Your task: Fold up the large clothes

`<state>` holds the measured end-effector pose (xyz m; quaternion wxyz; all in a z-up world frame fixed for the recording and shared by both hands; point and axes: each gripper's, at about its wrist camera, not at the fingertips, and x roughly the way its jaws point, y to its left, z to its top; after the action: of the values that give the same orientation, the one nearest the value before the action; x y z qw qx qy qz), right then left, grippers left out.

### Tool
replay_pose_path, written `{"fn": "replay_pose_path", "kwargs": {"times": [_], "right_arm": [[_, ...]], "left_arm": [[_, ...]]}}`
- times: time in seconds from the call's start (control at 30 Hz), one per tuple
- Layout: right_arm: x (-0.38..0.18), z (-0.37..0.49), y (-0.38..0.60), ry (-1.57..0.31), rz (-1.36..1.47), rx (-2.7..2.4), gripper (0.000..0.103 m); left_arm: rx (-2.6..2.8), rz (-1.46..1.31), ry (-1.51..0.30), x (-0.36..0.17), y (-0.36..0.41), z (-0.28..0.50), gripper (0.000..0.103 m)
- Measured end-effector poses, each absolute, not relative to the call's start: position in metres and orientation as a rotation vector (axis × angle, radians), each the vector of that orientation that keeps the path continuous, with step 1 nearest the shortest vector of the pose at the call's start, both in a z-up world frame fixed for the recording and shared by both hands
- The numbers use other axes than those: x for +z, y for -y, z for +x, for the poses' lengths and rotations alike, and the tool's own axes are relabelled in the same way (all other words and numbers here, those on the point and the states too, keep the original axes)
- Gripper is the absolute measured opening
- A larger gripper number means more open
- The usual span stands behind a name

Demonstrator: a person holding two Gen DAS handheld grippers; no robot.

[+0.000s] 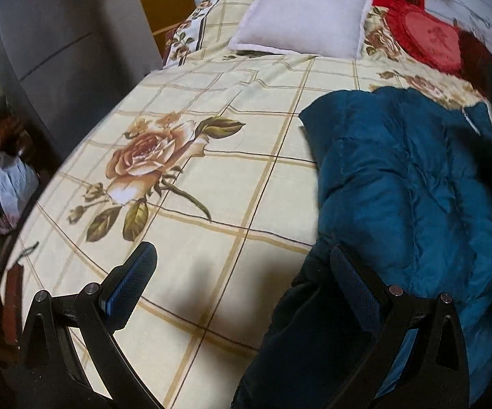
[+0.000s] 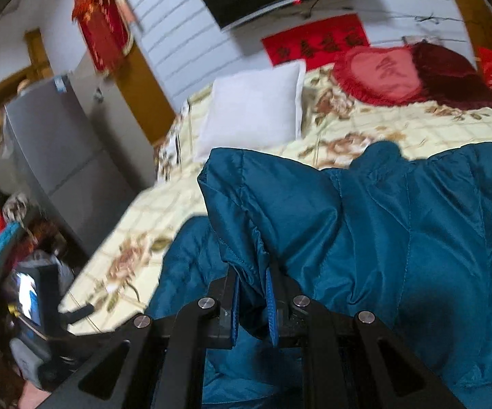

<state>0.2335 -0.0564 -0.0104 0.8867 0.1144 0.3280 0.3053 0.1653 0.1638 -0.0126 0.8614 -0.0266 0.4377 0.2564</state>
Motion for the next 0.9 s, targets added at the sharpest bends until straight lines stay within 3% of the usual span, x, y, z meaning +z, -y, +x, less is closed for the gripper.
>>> {"fn": "replay_pose_path", "kwargs": {"times": [0.37,0.6,0.67,0.73,0.9], "right_arm": [[-0.022,0.223,0.062,-0.706,0.118,0.598,0.017],[-0.021,0.211,0.076,-0.695,0.061,0.590,0.028],[-0.021,0.209,0.077,-0.684,0.059,0.602,0.045],[-0.020,0.205,0.078,-0.664,0.059,0.606,0.072],[-0.017,0.202,0.076,-0.660,0.056,0.616,0.074]], "left_arm": [[0.499,-0.213,-0.829,0.008,-0.167,0.159,0.102],[0.457,-0.203,-0.825,0.008,-0.145,0.166,0.102],[0.446,-0.191,-0.823,0.008,-0.140,0.168,0.102],[0.442,-0.186,-0.821,0.008,-0.138,0.169,0.102],[0.419,-0.216,-0.815,0.009,-0.139,0.171,0.102]]}}
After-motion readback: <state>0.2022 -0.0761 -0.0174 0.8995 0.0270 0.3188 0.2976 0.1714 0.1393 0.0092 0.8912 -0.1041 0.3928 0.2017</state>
